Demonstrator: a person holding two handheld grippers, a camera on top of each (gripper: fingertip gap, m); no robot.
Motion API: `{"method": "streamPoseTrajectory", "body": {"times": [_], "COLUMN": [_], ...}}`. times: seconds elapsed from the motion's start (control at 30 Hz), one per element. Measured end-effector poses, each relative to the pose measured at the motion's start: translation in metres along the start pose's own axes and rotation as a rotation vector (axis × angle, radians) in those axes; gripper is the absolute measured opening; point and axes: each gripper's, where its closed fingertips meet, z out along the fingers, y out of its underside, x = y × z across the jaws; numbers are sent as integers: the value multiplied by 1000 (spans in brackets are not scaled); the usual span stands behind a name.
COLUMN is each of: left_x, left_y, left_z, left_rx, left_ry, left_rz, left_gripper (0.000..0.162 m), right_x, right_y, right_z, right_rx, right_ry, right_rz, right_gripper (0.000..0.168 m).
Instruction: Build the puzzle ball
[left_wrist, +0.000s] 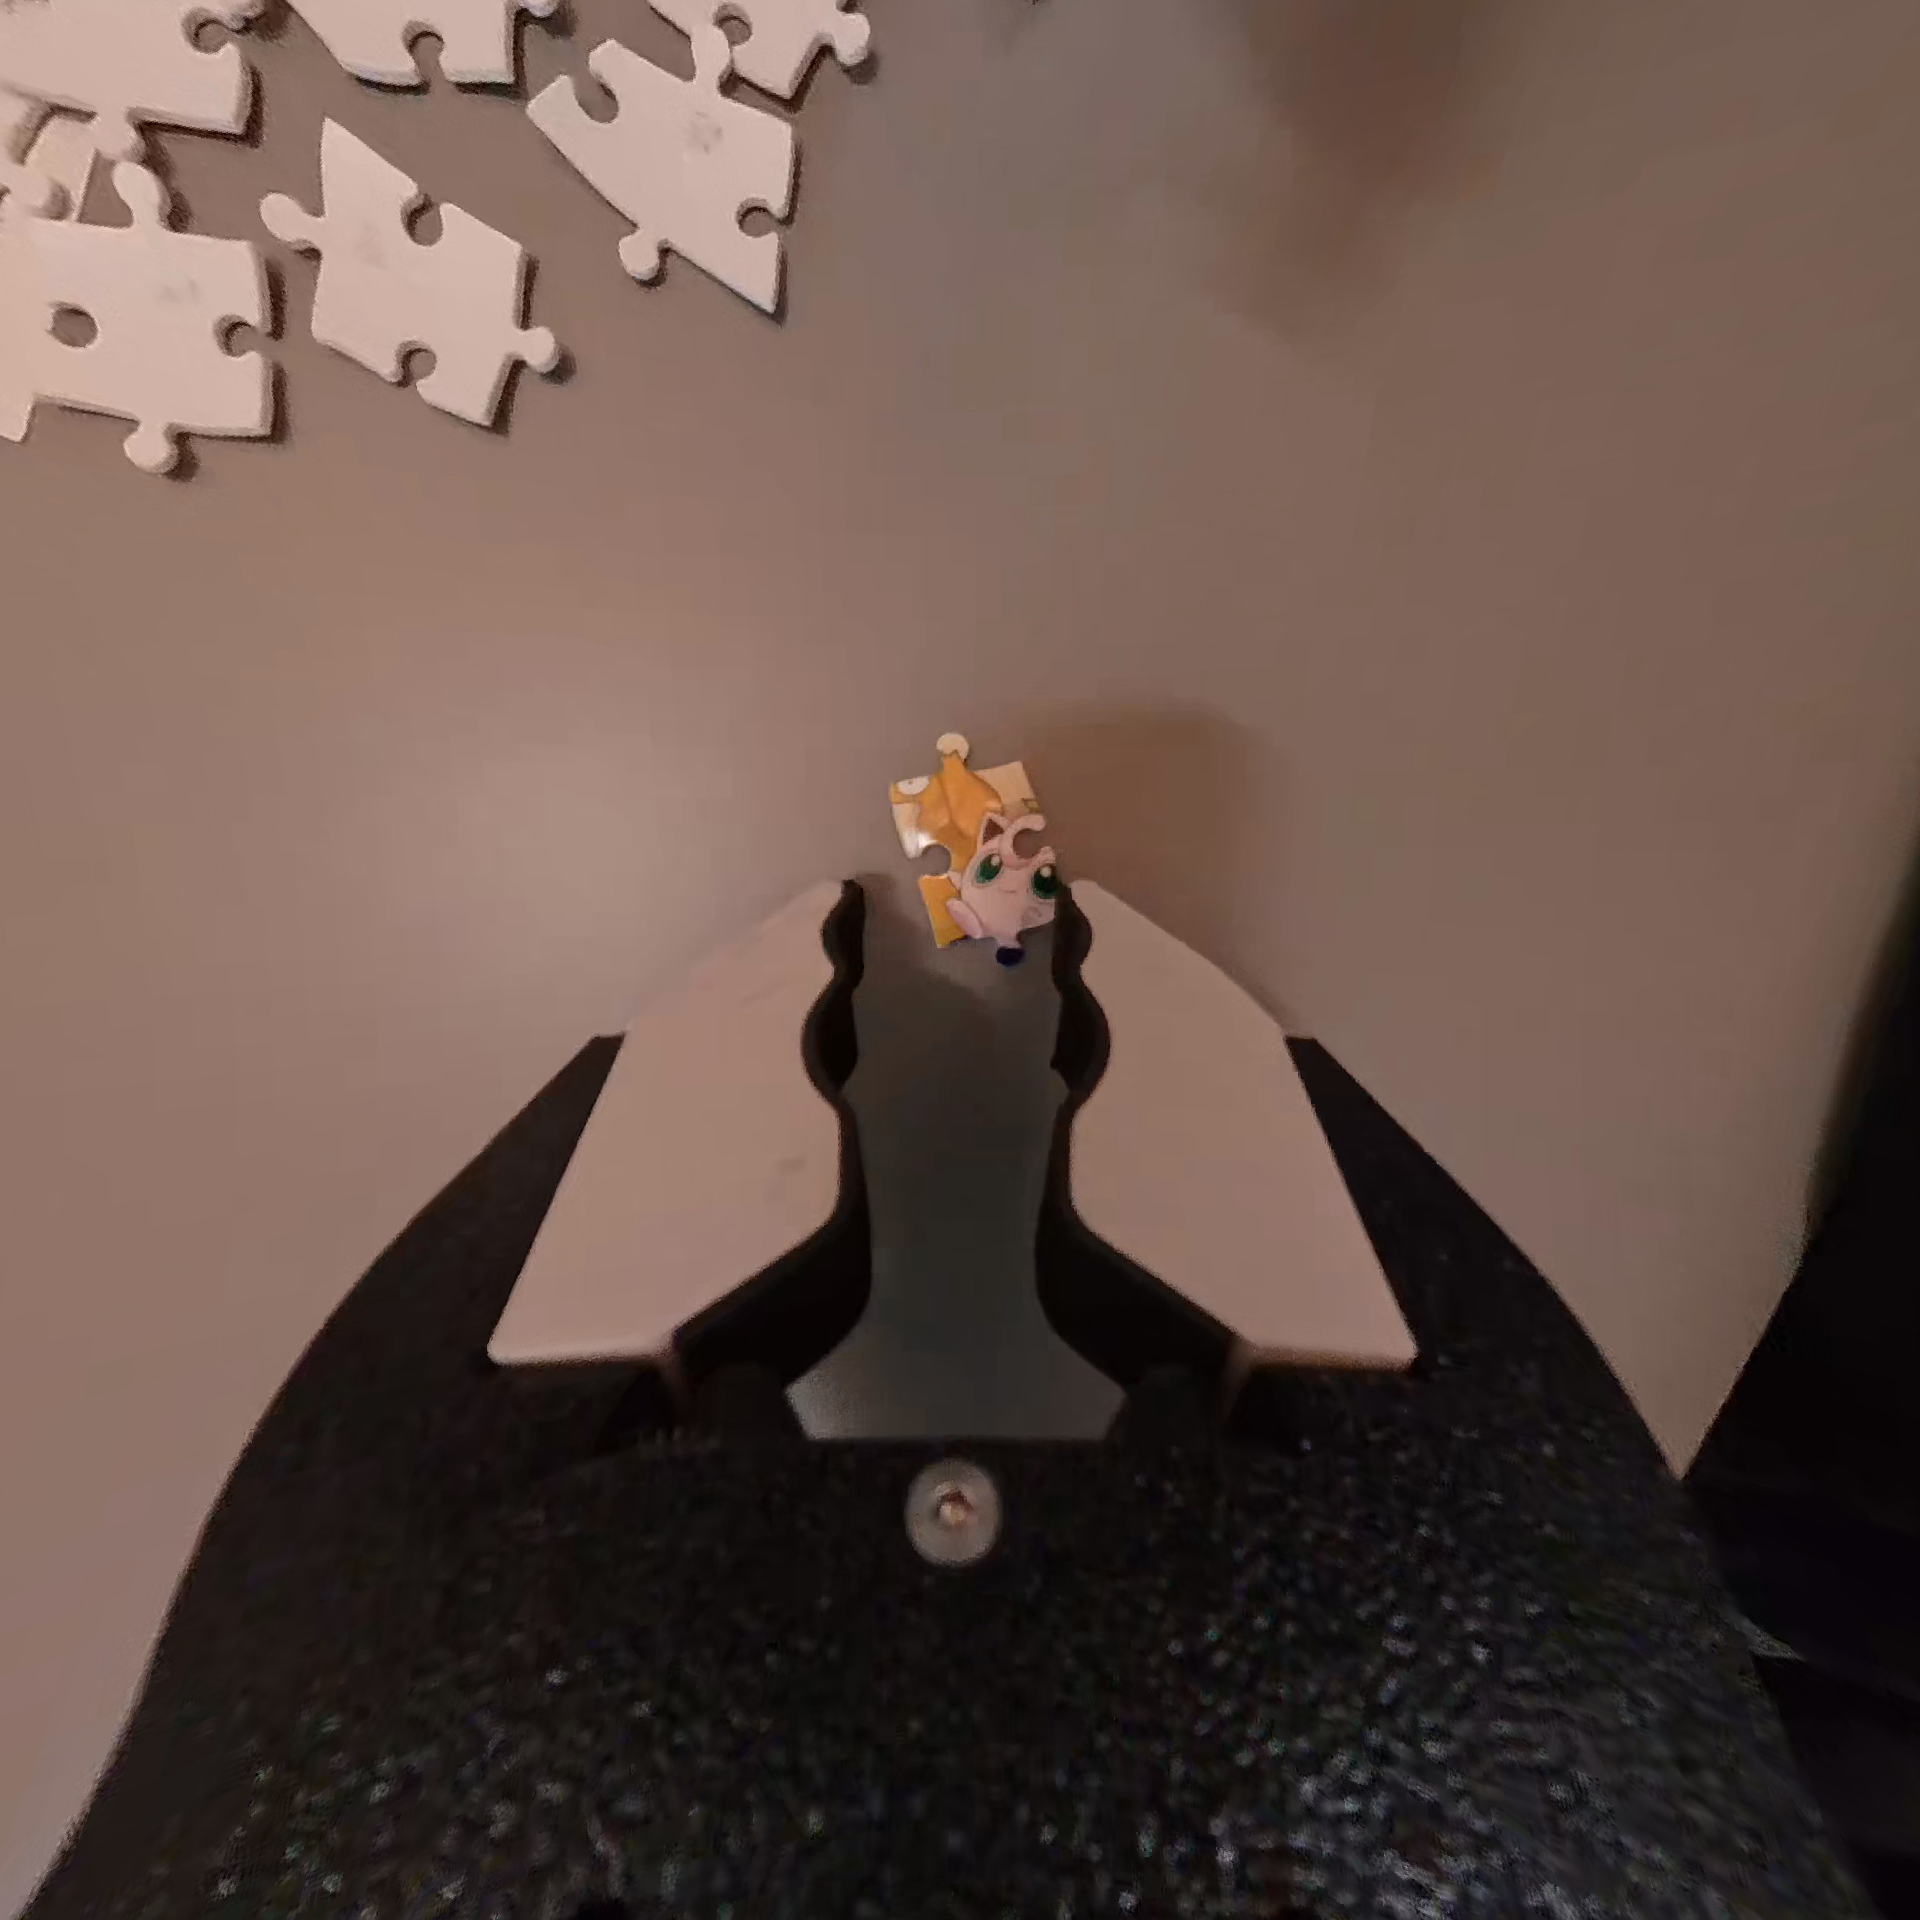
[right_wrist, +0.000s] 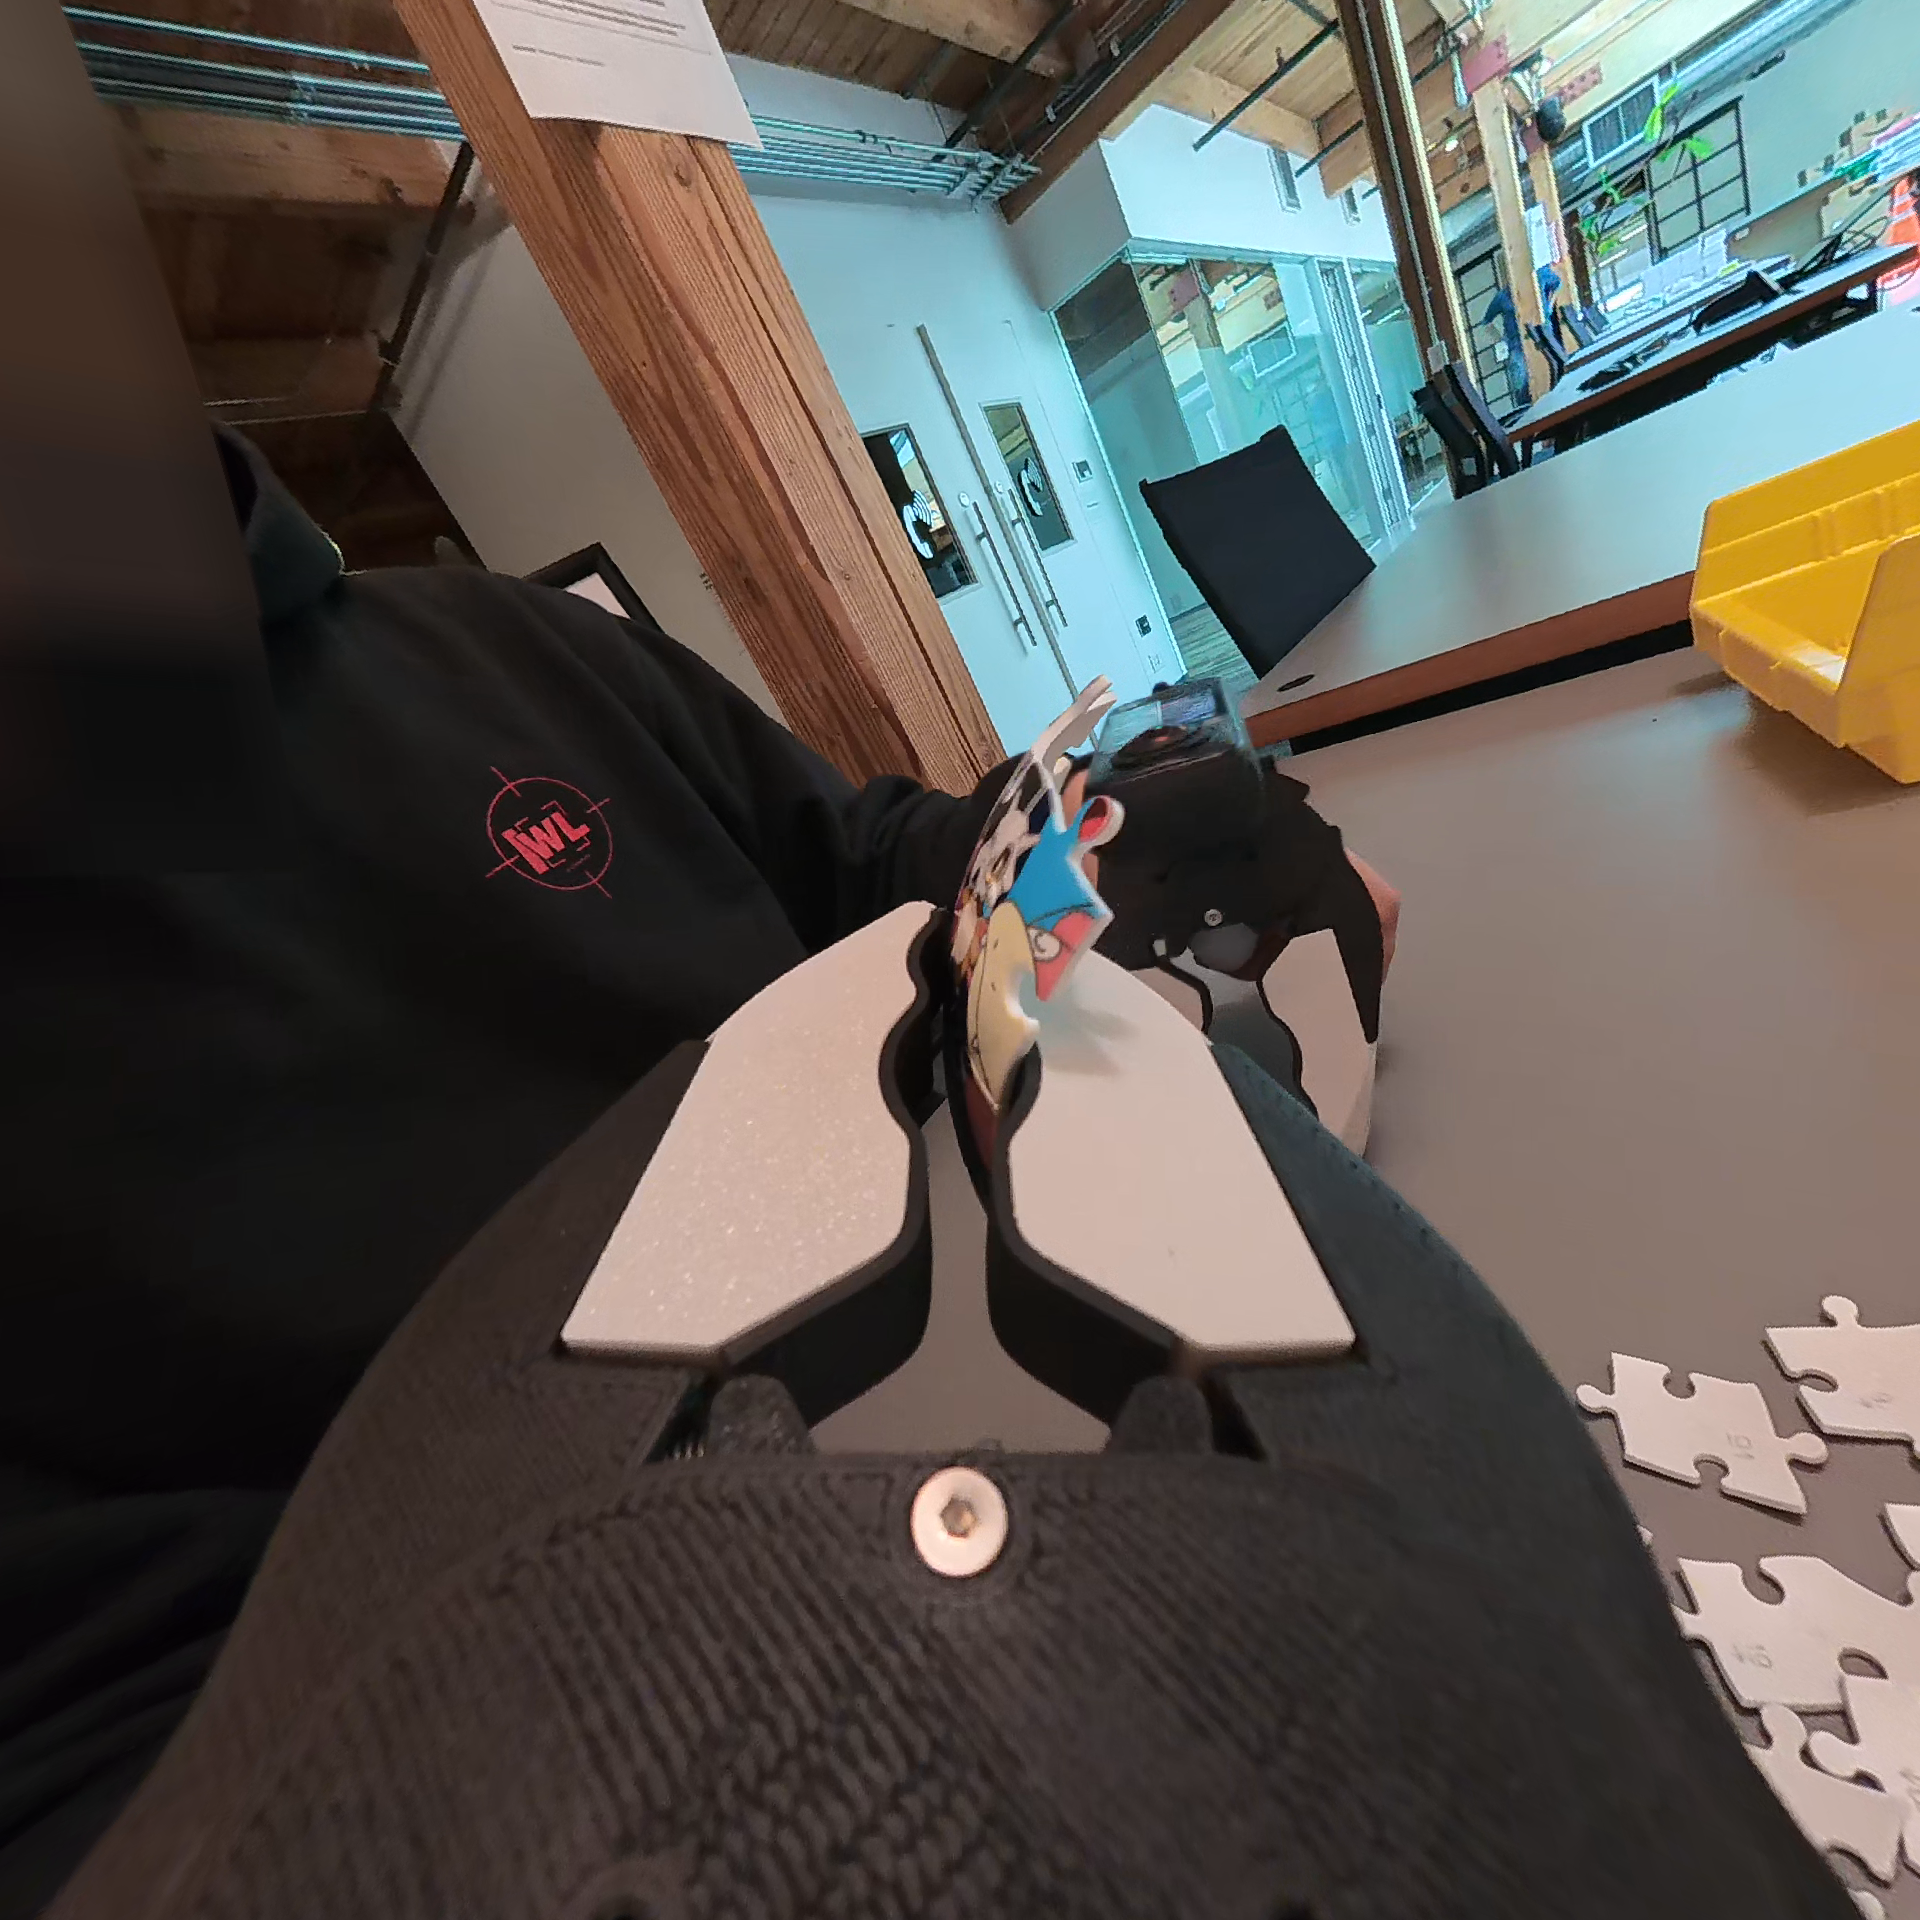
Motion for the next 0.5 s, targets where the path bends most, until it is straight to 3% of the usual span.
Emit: {"method": "streamPoseTrajectory", "body": {"times": [0.13,0.3,0.5], "left_x": [1,6,6], "left_y": [0,0,-6], "left_z": [1,3,2], "left_rx": [-56,-78,52], "left_ry": [-57,-88,-24], "left_rz": [21,20,-122], "left_gripper": [35,24,17], "right_x": [1,2,2], "right_y": [0,0,0], "right_z": [-1,0,0], "right_rx": [5,5,5], "right_ry": [0,2,2], "right_rz": [5,5,-1], "right_gripper": [5,5,5]}}
